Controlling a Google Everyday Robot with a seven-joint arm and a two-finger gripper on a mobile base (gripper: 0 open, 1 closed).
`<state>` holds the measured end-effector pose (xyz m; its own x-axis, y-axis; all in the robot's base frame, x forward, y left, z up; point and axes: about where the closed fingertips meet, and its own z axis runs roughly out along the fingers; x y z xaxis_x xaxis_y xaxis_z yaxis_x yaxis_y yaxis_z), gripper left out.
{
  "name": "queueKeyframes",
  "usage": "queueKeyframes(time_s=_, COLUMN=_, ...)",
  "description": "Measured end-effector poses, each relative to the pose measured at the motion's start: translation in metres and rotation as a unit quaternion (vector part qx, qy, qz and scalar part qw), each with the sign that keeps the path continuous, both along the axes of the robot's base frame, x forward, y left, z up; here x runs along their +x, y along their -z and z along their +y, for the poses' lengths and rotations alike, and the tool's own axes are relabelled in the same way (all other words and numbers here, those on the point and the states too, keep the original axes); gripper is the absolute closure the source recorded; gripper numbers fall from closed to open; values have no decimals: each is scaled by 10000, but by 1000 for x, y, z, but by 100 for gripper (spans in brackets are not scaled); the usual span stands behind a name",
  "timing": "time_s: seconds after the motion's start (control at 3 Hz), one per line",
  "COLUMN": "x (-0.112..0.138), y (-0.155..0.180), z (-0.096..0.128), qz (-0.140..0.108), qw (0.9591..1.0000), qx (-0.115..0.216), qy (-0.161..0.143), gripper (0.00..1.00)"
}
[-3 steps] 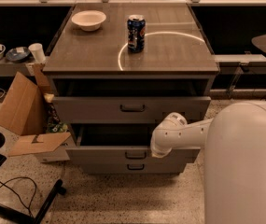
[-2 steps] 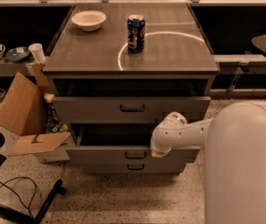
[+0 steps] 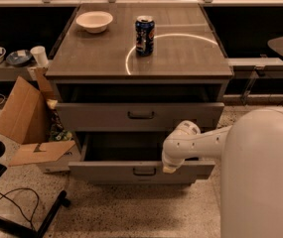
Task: Open middle drawer
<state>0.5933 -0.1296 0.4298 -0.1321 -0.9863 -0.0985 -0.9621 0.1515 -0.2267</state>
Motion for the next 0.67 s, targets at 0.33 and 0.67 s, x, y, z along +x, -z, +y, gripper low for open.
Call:
queueKeyframes(time_s=0.33, x=-7, y=0, z=-2, qz=56, qw=10000, qx=-32, qy=70, gripper=100)
queueKeyframes(time_s=0.67, x=-15, y=1, z=-2, qz=112, qw=9998, qx=-61, qy=143, gripper=100)
